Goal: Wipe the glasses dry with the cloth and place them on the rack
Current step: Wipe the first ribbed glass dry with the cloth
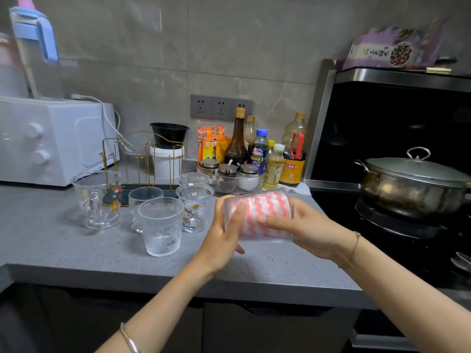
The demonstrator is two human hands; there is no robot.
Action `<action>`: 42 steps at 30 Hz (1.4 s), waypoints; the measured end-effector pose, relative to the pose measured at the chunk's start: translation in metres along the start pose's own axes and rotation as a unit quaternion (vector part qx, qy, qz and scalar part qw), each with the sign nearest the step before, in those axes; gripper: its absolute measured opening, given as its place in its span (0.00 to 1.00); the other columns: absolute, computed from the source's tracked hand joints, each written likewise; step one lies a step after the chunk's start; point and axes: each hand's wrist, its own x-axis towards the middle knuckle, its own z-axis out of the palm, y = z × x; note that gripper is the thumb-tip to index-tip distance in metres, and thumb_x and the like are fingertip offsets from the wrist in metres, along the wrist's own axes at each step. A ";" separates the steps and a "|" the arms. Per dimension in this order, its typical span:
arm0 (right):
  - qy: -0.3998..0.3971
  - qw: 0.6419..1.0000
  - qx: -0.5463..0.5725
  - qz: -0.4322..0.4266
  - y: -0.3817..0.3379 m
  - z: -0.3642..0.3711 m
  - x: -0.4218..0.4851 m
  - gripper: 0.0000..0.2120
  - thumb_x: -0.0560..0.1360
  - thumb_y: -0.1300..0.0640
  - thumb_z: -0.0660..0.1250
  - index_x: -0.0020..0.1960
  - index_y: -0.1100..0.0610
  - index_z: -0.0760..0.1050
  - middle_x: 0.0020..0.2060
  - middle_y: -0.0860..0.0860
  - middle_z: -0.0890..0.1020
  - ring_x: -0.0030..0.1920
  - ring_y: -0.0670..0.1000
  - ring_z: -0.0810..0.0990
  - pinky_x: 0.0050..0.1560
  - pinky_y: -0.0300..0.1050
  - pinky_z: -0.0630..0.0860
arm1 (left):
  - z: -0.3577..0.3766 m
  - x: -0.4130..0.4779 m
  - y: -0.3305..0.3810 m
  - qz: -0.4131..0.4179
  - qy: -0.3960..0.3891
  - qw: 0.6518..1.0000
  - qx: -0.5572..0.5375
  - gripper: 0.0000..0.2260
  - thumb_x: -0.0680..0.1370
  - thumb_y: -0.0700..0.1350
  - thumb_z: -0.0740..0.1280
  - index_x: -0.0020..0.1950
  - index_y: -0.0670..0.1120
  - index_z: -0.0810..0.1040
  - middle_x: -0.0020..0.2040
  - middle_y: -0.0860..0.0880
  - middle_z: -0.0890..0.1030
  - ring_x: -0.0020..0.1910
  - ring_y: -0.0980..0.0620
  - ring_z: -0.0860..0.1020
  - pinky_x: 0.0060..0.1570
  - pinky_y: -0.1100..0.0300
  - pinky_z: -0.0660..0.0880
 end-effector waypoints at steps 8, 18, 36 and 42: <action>0.109 0.978 -0.169 -0.056 0.004 0.011 0.001 0.10 0.66 0.63 0.77 0.45 0.54 0.81 0.42 0.48 0.86 0.43 0.44 0.85 0.45 0.35 0.79 | -0.007 0.013 -0.003 -0.198 -0.012 0.976 -0.092 0.32 0.78 0.69 0.47 0.51 0.47 0.82 0.41 0.48 0.85 0.29 0.52 0.80 0.22 0.66 0.63; 0.012 1.000 -0.021 -0.002 0.005 0.016 0.001 0.13 0.71 0.71 0.70 0.52 0.59 0.80 0.45 0.51 0.86 0.46 0.48 0.84 0.47 0.36 0.79 | -0.005 0.012 -0.018 0.038 0.101 0.992 0.061 0.44 0.65 0.79 0.52 0.67 0.49 0.71 0.59 0.53 0.79 0.59 0.56 0.76 0.62 0.58 0.71; 0.120 0.981 -0.147 -0.031 0.013 0.012 0.000 0.11 0.66 0.64 0.77 0.47 0.55 0.82 0.43 0.50 0.86 0.44 0.46 0.85 0.47 0.37 0.80 | -0.004 0.013 0.003 -0.204 -0.043 0.972 -0.108 0.30 0.79 0.67 0.50 0.47 0.46 0.82 0.35 0.48 0.82 0.26 0.53 0.73 0.19 0.68 0.54; 0.062 0.995 -0.081 -0.003 0.009 0.012 -0.001 0.14 0.67 0.68 0.75 0.49 0.55 0.81 0.46 0.54 0.86 0.47 0.50 0.85 0.49 0.38 0.79 | 0.006 0.012 -0.006 -0.088 0.068 0.994 -0.012 0.26 0.80 0.64 0.51 0.54 0.43 0.75 0.38 0.44 0.80 0.27 0.54 0.79 0.20 0.68 0.66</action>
